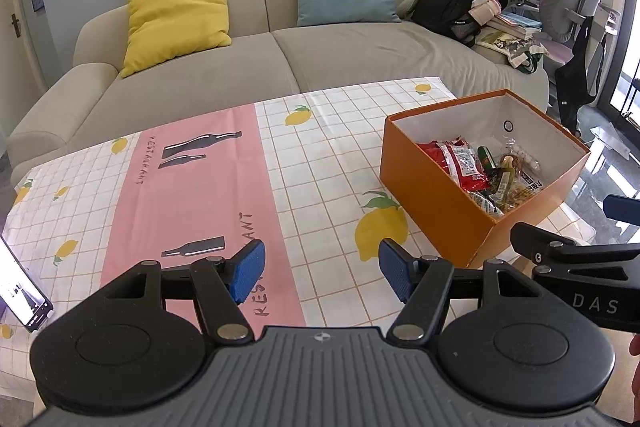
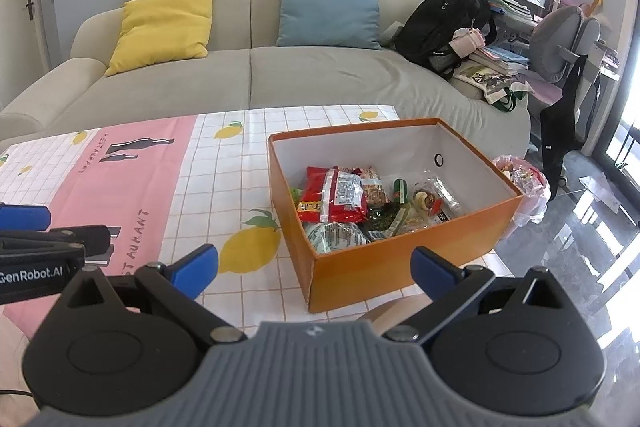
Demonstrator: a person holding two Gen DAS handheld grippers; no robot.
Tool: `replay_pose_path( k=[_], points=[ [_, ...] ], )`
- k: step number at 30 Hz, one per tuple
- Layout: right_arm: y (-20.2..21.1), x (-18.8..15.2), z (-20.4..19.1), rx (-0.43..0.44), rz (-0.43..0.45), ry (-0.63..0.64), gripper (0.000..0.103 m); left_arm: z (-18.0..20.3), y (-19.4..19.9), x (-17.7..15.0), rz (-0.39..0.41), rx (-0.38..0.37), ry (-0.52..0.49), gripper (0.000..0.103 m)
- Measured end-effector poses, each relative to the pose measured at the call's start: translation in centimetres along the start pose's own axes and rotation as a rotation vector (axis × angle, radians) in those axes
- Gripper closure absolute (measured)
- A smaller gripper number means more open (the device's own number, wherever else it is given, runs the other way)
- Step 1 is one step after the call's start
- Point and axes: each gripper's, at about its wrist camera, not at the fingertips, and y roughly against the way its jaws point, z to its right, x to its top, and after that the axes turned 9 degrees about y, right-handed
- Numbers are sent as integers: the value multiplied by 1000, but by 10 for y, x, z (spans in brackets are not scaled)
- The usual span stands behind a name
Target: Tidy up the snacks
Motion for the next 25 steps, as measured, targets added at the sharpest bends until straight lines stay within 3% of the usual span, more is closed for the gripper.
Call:
replay_pose_path(
  k=[25],
  points=[
    [-4,-2,-1,11,-13,-2,3,-2,1,-1,18,3,0,22]
  ],
)
